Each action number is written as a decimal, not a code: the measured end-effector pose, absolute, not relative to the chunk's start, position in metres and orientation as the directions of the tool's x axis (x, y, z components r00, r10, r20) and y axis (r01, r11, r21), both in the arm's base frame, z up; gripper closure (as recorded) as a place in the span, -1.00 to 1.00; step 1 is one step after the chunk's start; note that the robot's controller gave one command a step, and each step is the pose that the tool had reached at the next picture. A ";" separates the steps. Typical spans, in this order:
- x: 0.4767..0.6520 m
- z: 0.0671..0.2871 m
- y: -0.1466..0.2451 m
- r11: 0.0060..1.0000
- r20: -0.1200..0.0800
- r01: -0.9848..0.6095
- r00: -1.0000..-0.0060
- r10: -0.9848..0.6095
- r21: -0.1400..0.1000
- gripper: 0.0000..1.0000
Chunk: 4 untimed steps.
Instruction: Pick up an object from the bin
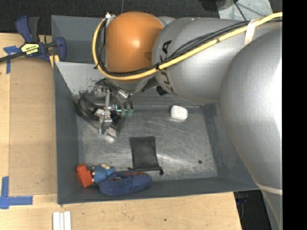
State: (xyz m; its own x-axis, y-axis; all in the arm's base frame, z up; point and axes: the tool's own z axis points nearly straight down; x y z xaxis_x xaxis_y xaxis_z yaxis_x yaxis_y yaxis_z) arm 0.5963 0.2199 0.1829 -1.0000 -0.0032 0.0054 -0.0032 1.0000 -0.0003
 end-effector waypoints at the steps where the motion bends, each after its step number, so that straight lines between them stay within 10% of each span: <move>1: 0.593 0.112 0.215 0.996 -0.010 0.092 -0.996 0.092 0.005 -1.00; 2: 0.592 0.108 0.213 0.996 -0.008 0.093 -0.996 0.093 0.002 1.00; 3: 0.609 0.141 0.178 0.996 -0.010 0.090 -0.996 0.090 0.002 1.00; 4: 0.609 0.231 0.168 0.996 -0.012 0.085 -0.996 0.085 0.004 1.00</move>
Offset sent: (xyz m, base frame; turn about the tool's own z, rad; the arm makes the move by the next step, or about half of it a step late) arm -0.0095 -0.0075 -0.1039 0.1131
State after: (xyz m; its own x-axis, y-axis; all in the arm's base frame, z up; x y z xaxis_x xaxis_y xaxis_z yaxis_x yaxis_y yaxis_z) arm 0.6086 0.1680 0.2314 -0.9963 0.0852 -0.0121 0.0851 0.9964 0.0040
